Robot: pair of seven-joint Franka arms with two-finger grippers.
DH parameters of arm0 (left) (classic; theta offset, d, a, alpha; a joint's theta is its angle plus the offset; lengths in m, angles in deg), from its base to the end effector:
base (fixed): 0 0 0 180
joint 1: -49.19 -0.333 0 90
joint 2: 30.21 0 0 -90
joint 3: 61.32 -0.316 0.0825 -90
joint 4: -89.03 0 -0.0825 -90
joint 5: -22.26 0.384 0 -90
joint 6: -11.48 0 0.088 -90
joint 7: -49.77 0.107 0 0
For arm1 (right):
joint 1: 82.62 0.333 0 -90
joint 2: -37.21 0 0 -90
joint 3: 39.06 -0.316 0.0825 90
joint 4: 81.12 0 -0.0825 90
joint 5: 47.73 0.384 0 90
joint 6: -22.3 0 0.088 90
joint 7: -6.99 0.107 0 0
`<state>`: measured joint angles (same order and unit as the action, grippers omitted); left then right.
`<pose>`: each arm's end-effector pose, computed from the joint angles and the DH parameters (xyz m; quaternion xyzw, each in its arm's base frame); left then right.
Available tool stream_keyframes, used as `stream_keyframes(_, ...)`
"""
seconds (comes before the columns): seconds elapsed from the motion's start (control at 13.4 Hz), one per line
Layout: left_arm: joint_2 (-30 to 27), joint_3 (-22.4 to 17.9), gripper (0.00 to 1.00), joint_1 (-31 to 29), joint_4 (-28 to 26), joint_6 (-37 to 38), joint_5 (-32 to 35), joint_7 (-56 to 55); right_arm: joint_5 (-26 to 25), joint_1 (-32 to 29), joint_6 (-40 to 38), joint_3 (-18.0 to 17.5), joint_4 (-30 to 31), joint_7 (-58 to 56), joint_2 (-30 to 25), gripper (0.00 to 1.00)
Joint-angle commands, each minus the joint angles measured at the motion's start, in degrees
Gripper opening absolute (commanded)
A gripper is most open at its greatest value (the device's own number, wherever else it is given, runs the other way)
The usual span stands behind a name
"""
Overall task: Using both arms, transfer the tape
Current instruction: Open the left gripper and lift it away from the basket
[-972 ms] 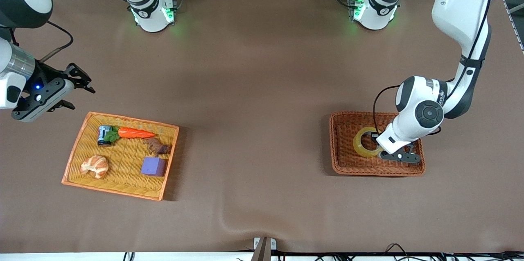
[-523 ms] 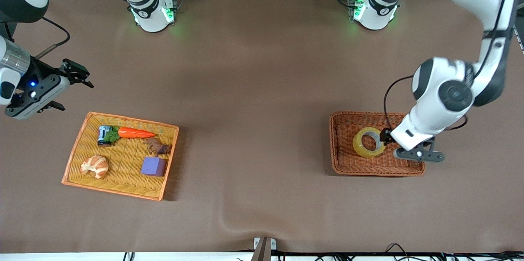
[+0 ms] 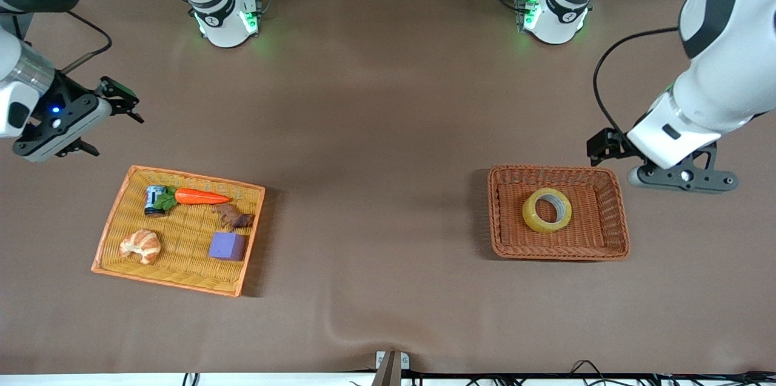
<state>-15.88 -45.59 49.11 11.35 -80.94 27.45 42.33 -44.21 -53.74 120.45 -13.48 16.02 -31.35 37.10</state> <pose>0.6162 -0.1399 0.5863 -0.9975 0.0688 -0.0103 0.0099 0.5620 0.0379 0.5789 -0.9356 -0.3514 -0.0185 0.0265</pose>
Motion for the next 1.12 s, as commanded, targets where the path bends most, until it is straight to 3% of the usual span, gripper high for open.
stream_keyframes(0.0, -0.5, 0.6, 1.0, 0.2, 3.8, 3.7, -1.1, 0.8, -1.5, 0.8, 2.3, -0.3, 6.3, 1.8, -5.6, 1.0)
stream_keyframes(0.3, -0.8, 0.5, 1.0, 0.9, 9.4, 8.5, -2.3, 0.7, -1.3, 0.7, -0.2, -0.6, 3.6, 6.6, -5.4, 1.0)
stream_keyframes(0.52, -2.3, 0.4, 1.0, 0.3, 10.3, 10.8, -2.2, 0.7, -0.5, 0.9, -3.5, -0.6, -2.4, 11.5, -3.9, 1.0)
stream_keyframes(0.75, -3.0, -0.3, 1.0, -1.5, 9.7, 15.4, -1.8, 1.0, -0.3, 0.7, -7.6, -0.5, -7.8, 12.2, -1.6, 1.0)
stream_keyframes(1.05, -4.3, 0.0, 1.0, -6.3, 4.3, 15.5, -2.3, 1.6, -0.4, 0.7, -8.0, -0.4, -7.3, 12.7, -1.5, 1.0)
